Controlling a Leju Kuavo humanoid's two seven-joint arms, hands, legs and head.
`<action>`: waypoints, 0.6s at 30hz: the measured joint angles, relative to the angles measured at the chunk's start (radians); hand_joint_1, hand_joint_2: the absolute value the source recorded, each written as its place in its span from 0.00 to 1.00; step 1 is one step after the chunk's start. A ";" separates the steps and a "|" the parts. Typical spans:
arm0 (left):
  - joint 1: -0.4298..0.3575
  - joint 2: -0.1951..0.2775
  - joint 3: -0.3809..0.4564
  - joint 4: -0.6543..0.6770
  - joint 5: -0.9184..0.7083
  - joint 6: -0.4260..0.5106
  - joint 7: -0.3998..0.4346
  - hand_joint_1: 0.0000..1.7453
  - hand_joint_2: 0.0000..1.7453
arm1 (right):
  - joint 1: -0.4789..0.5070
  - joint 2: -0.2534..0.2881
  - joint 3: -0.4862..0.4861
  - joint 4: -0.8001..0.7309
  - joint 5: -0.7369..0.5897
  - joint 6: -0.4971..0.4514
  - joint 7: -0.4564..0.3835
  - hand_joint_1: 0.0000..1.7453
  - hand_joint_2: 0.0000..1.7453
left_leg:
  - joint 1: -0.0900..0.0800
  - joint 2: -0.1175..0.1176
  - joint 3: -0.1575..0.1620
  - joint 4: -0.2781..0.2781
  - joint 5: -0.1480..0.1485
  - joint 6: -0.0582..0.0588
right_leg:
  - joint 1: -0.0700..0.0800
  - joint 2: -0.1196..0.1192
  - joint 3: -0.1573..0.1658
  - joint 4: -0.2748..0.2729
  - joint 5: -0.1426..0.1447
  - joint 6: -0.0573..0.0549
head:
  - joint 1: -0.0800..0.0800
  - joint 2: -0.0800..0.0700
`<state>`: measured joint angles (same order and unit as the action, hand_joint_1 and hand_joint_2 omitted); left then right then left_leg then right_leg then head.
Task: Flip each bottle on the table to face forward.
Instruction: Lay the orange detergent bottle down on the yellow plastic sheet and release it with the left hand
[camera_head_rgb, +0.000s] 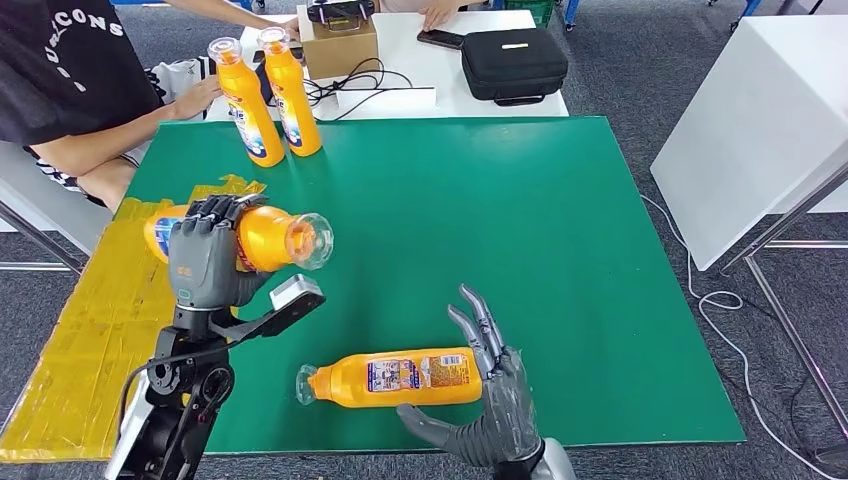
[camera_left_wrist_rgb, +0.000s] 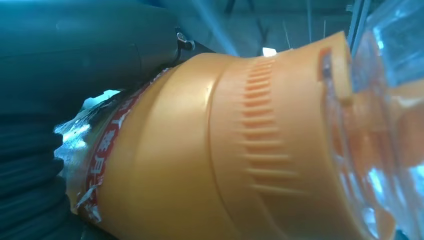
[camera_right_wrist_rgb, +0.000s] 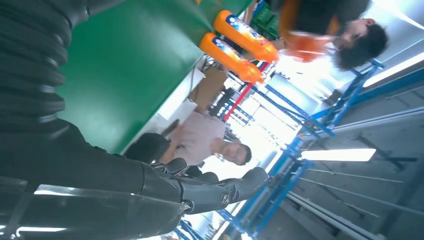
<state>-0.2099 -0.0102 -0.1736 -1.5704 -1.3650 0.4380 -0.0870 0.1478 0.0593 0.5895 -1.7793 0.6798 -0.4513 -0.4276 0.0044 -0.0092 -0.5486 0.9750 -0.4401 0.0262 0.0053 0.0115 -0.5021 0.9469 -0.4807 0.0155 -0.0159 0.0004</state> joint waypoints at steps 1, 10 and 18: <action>-0.022 0.016 -0.003 0.025 -0.078 -0.008 0.063 1.00 1.00 | 0.003 -0.006 0.004 -0.015 0.009 0.004 0.004 0.00 1.00 | 0.000 0.000 0.000 0.000 0.000 0.000 | 0.000 0.000 0.000 0.000 0.000 0.000 | 0.000 0.000; -0.305 0.144 -0.214 0.360 -0.203 -0.250 0.339 1.00 1.00 | -0.007 -0.043 0.029 -0.088 0.140 0.023 0.098 0.00 1.00 | 0.000 0.000 0.000 0.000 0.002 -0.001 | 0.000 0.000 0.000 0.001 0.002 -0.003 | 0.000 0.000; -0.448 0.114 -0.167 0.685 -0.194 -0.422 0.287 0.93 1.00 | -0.014 -0.063 0.033 -0.130 0.118 0.079 0.147 0.00 1.00 | 0.000 0.001 -0.001 0.000 0.002 -0.001 | 0.000 0.001 -0.001 0.001 0.003 -0.003 | 0.000 0.000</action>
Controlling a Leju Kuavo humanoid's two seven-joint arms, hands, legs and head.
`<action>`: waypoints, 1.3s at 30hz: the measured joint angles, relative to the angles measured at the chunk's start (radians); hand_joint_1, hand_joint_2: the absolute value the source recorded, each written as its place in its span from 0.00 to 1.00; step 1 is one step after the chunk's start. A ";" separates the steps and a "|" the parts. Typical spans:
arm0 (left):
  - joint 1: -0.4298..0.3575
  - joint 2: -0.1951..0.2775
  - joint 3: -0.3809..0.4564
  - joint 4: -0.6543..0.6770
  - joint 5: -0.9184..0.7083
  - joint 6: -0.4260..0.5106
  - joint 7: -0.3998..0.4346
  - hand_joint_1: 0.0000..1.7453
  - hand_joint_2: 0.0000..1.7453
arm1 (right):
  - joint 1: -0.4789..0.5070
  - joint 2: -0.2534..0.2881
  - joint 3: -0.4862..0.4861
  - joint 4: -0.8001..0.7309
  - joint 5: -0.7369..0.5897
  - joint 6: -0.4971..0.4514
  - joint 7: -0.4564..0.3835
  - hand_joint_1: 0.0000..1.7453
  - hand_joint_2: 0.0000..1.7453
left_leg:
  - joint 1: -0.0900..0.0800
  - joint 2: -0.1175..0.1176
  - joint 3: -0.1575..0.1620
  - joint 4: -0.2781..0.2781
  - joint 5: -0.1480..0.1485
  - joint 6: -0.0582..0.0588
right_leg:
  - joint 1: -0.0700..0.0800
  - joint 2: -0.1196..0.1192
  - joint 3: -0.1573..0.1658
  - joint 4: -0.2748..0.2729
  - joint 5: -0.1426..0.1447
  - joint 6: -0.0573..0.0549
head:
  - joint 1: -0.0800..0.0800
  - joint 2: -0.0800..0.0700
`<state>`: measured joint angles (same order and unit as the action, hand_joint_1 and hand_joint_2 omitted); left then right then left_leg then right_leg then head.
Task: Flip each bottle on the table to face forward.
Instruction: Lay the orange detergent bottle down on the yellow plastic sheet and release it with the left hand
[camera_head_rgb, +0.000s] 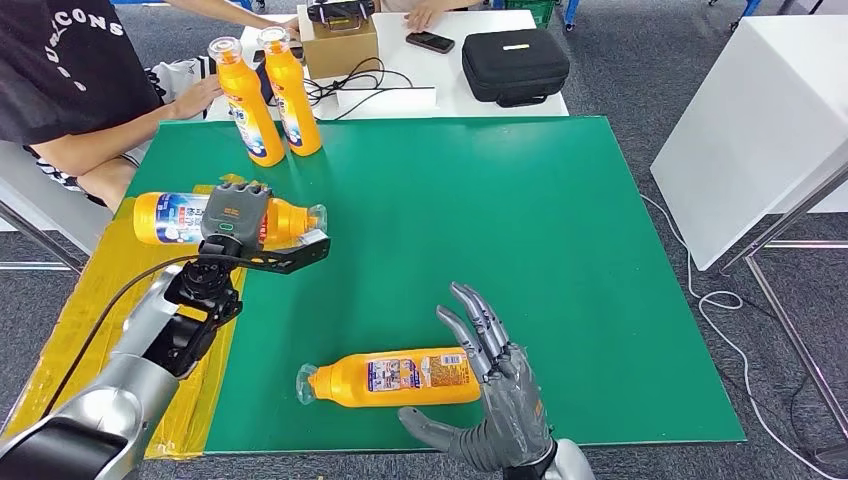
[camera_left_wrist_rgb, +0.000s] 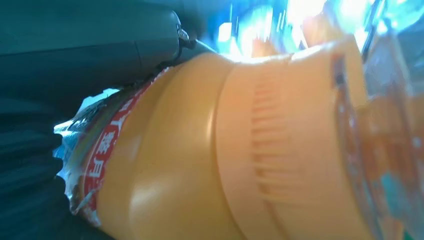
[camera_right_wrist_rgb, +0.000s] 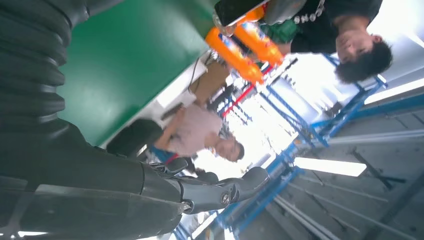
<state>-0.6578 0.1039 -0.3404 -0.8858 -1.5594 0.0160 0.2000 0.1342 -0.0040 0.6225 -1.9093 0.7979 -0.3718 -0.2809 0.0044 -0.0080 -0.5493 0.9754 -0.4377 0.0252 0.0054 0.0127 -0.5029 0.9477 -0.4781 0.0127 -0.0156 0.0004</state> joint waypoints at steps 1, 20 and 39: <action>-0.014 -0.005 0.021 0.033 0.003 -0.027 0.003 0.93 1.00 | -0.003 0.000 0.000 -0.002 -0.010 0.011 0.003 0.00 1.00 | 0.000 0.000 0.000 0.000 0.000 0.000 | 0.000 0.000 0.000 0.000 0.000 0.000 | 0.000 0.000; -0.081 -0.036 0.114 0.208 0.003 -0.063 0.006 0.85 1.00 | -0.013 -0.001 -0.001 -0.010 -0.025 0.031 0.006 0.00 1.00 | 0.000 0.000 0.000 0.000 0.000 0.000 | 0.000 0.000 -0.001 0.000 0.000 0.000 | 0.000 0.000; -0.001 0.090 0.270 0.358 0.130 -0.098 -0.094 0.00 1.00 | 0.007 0.017 -0.002 0.049 -0.067 0.112 -0.078 0.00 1.00 | 0.000 0.004 0.003 -0.001 -0.002 -0.002 | 0.000 0.005 0.000 0.002 -0.001 -0.001 | 0.000 0.000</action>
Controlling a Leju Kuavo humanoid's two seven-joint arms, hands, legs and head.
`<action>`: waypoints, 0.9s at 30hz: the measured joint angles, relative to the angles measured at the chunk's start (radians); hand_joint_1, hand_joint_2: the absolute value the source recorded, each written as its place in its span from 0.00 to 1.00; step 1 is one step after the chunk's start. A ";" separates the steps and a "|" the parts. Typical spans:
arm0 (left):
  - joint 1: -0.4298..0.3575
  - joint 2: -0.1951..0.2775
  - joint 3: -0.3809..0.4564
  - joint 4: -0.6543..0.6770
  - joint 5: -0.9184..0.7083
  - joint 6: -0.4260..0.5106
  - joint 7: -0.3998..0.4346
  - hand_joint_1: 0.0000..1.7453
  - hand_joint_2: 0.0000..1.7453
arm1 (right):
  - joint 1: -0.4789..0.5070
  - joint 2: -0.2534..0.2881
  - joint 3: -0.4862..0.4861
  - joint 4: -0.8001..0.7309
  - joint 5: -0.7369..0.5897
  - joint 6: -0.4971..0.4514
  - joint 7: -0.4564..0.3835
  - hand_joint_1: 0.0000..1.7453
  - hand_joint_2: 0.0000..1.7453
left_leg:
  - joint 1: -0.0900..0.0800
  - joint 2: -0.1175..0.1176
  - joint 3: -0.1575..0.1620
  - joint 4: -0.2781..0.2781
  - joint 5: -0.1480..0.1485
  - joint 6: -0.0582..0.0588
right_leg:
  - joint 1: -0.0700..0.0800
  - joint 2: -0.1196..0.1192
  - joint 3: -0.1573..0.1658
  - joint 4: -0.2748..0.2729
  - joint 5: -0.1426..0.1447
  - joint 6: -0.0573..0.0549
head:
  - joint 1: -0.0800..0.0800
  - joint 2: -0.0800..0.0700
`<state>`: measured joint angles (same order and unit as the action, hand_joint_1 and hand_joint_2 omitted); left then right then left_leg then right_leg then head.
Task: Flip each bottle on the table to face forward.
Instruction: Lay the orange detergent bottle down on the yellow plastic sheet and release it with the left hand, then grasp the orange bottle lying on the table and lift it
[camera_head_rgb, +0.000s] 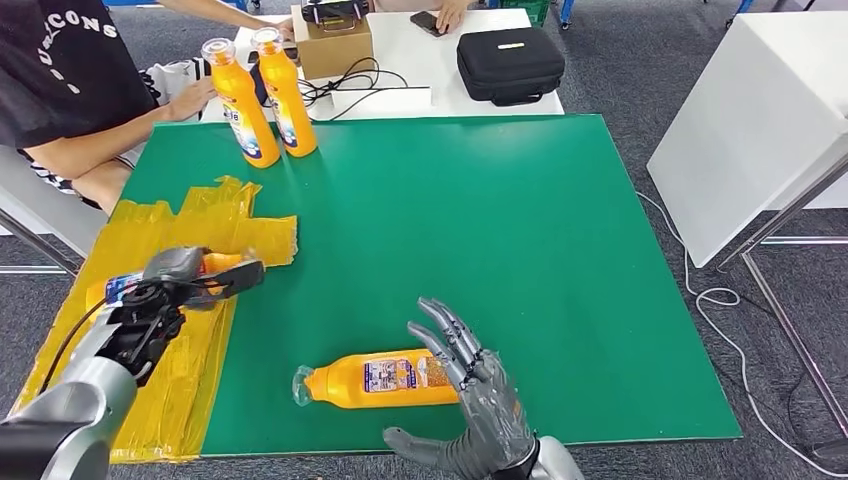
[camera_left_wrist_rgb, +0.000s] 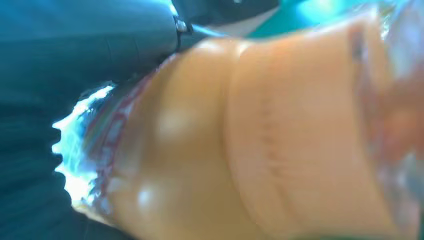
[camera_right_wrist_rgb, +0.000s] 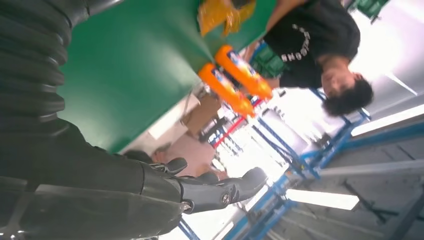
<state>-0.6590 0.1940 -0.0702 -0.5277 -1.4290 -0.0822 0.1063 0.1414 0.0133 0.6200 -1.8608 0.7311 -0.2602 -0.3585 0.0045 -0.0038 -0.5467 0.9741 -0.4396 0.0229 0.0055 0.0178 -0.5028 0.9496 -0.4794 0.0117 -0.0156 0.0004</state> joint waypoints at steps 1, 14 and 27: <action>0.018 0.008 0.011 -0.012 0.004 0.006 -0.001 0.00 1.00 | 0.001 -0.001 0.000 0.008 -0.003 0.000 -0.005 0.00 1.00 | 0.000 -0.001 0.001 0.000 0.000 0.000 | 0.000 -0.001 0.001 0.000 0.000 0.000 | 0.000 0.000; -0.012 -0.056 0.011 -0.034 -0.064 -0.105 0.024 0.00 0.50 | -0.026 -0.007 -0.016 0.029 -0.001 -0.026 0.066 0.00 1.00 | 0.000 -0.003 0.006 0.000 0.004 -0.001 | 0.000 -0.004 0.007 0.000 0.002 -0.002 | 0.000 0.000; 0.051 -0.118 0.008 -0.101 0.218 0.003 -0.265 0.00 0.00 | -0.012 -0.032 -0.006 0.032 0.009 -0.107 0.095 0.00 1.00 | -0.001 -0.004 0.003 0.000 0.005 0.000 | 0.000 -0.006 0.005 0.000 0.003 -0.003 | 0.001 0.000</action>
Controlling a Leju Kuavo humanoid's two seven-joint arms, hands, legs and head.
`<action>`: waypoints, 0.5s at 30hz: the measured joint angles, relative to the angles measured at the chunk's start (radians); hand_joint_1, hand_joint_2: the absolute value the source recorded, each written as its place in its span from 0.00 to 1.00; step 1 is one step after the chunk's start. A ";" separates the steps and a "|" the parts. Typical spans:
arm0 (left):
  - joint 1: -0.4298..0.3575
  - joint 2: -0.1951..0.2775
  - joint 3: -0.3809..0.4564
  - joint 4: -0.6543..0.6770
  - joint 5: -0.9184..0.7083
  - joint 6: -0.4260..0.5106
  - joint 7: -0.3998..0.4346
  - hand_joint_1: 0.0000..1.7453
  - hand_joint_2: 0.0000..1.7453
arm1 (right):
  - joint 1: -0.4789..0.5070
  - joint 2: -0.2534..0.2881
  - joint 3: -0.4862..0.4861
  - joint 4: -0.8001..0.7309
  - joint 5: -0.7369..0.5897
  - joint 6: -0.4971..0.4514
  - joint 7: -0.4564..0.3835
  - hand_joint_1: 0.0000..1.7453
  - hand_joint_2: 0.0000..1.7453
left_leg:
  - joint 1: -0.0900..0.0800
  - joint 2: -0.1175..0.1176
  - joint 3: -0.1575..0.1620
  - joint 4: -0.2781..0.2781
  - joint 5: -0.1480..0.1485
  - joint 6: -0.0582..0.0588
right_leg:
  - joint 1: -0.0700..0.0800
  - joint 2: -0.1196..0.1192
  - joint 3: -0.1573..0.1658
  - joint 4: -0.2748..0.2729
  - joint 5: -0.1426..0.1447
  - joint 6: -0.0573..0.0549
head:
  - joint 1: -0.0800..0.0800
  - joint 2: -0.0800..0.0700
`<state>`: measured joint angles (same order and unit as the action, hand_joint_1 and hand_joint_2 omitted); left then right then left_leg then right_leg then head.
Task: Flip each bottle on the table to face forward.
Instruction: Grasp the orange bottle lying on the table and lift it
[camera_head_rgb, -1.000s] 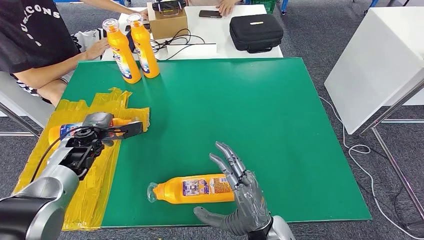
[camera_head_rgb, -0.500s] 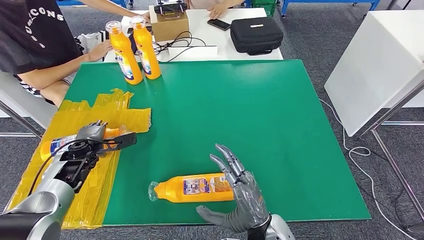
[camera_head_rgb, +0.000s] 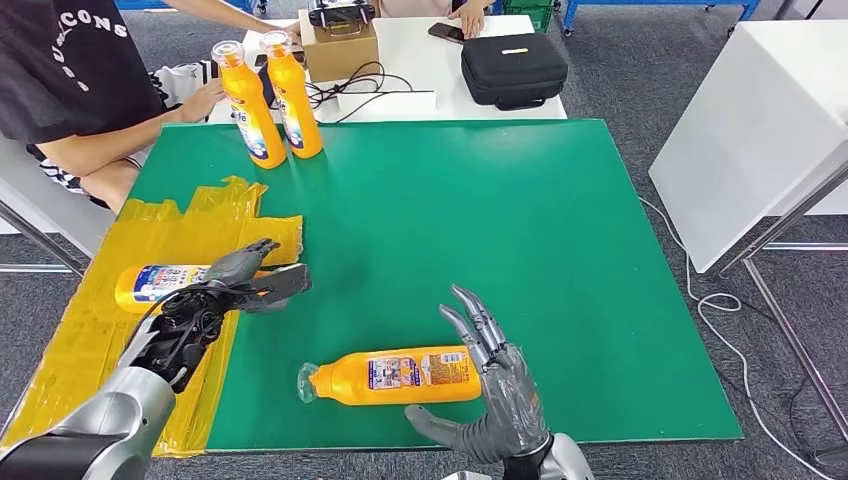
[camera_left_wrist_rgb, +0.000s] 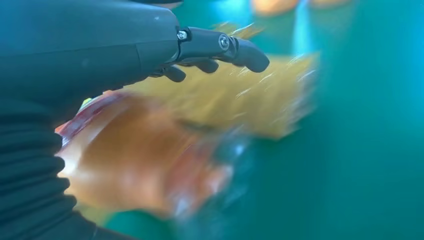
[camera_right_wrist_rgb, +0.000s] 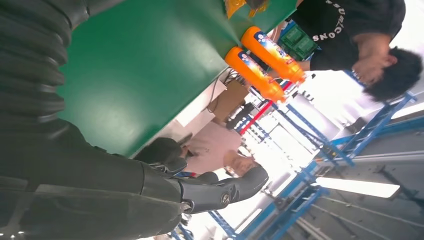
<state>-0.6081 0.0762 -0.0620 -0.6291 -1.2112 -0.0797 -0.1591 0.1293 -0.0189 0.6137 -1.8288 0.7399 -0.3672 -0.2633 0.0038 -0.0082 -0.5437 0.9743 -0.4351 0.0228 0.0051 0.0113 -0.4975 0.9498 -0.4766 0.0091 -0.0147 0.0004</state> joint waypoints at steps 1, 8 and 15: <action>0.018 0.001 0.000 -0.029 0.061 0.016 -0.027 0.00 0.00 | 0.004 0.000 0.007 0.002 0.005 -0.009 0.002 0.00 1.00 | 0.000 0.001 0.000 0.000 0.000 0.000 | 0.000 0.001 -0.001 0.000 0.000 0.000 | 0.000 0.000; 0.350 0.079 0.001 -0.455 0.566 0.071 -0.217 0.00 1.00 | 0.007 -0.006 0.056 0.045 -0.002 -0.035 -0.016 0.00 1.00 | 0.001 0.007 -0.003 -0.001 -0.003 -0.003 | 0.001 0.008 -0.006 0.000 -0.001 -0.001 | -0.001 0.000; 0.711 0.106 0.003 -0.851 0.685 0.204 -0.254 0.00 1.00 | -0.026 -0.025 0.102 0.107 -0.009 -0.074 -0.017 0.00 1.00 | 0.001 0.005 -0.008 -0.001 -0.003 -0.004 | 0.001 0.007 -0.010 0.000 -0.002 -0.002 | 0.000 0.000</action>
<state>0.1029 0.1823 -0.0594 -1.4802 -0.5263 0.1245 -0.4129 0.1032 -0.0442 0.7161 -1.7219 0.7307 -0.4415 -0.2799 0.0051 -0.0032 -0.5512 0.9729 -0.4386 0.0188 0.0059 0.0181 -0.5079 0.9500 -0.4788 0.0068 -0.0150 0.0004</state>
